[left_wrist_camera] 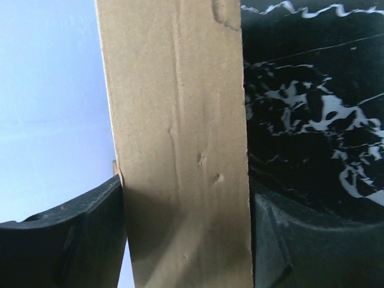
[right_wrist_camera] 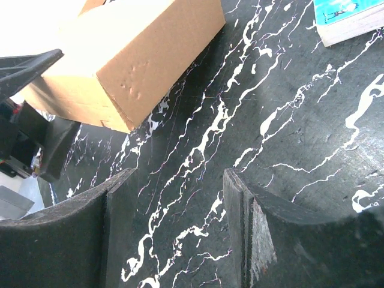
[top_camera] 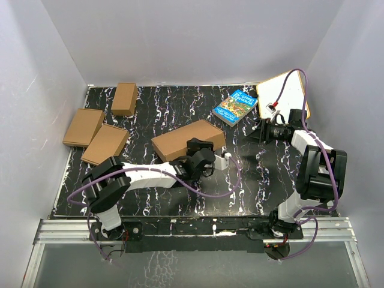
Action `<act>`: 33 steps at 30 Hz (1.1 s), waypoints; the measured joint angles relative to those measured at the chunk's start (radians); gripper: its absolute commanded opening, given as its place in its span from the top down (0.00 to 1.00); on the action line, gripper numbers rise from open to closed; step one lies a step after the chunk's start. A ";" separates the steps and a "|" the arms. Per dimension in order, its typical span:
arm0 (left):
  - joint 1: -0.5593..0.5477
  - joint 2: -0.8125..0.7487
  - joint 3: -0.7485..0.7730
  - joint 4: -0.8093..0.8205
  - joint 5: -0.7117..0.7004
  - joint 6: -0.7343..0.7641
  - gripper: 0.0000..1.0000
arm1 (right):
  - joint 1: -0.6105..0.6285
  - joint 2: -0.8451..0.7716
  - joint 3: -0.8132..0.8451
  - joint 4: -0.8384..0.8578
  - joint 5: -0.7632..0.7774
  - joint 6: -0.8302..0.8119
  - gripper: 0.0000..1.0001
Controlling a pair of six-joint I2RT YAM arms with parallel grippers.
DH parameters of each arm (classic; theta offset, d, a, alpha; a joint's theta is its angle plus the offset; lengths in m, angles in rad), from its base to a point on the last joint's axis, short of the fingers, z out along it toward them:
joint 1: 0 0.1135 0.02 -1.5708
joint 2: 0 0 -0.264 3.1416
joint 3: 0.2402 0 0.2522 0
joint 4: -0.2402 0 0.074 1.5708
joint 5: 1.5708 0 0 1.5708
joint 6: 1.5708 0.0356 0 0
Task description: Fold the paper box
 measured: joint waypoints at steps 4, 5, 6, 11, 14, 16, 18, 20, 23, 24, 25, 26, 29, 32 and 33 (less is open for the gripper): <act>0.003 0.000 -0.112 0.151 0.061 0.079 0.03 | -0.003 0.000 0.000 0.000 0.000 0.000 0.37; 0.003 0.005 -0.139 0.182 0.073 0.093 0.03 | -0.003 0.000 0.000 0.000 0.000 0.000 0.37; 0.003 0.008 -0.157 0.200 0.081 0.096 0.03 | -0.003 0.000 0.000 0.000 0.000 0.000 0.37; 0.003 -0.009 -0.199 0.165 0.195 0.027 0.03 | -0.004 0.000 0.000 0.000 0.000 0.000 0.37; 0.004 -0.093 -0.211 0.080 0.308 -0.070 0.03 | -0.005 0.000 0.000 0.000 -0.001 0.000 0.37; 0.003 -0.166 -0.214 0.026 0.378 -0.131 0.03 | -0.005 0.000 0.000 0.000 -0.002 0.000 0.37; 0.003 -0.235 -0.212 -0.018 0.455 -0.196 0.03 | -0.005 0.000 0.000 0.000 -0.003 0.000 0.37; 0.004 -0.280 -0.208 -0.056 0.523 -0.254 0.03 | -0.005 0.000 0.000 0.000 -0.005 -0.001 0.37; 0.018 -0.310 -0.179 -0.126 0.641 -0.372 0.03 | -0.005 0.000 0.000 -0.009 -0.016 -0.030 0.38; 0.033 -0.317 -0.172 -0.135 0.688 -0.419 0.03 | -0.005 0.000 0.000 -0.022 -0.023 -0.051 0.38; 0.056 -0.331 -0.173 -0.137 0.733 -0.473 0.03 | -0.005 0.000 0.000 -0.040 -0.028 -0.078 0.37; 0.084 -0.346 -0.175 -0.136 0.770 -0.521 0.03 | -0.003 0.000 0.001 -0.062 -0.031 -0.108 0.37; 0.243 -0.438 -0.226 -0.061 0.876 -0.740 0.03 | -0.001 -0.006 0.011 -0.130 -0.028 -0.198 0.35; 0.400 -0.550 -0.291 0.014 0.905 -0.956 0.03 | 0.001 -0.055 0.014 -0.166 0.012 -0.267 0.23; 0.433 -0.576 -0.306 0.029 0.909 -1.007 0.03 | 0.002 -0.087 0.014 -0.170 0.032 -0.289 0.17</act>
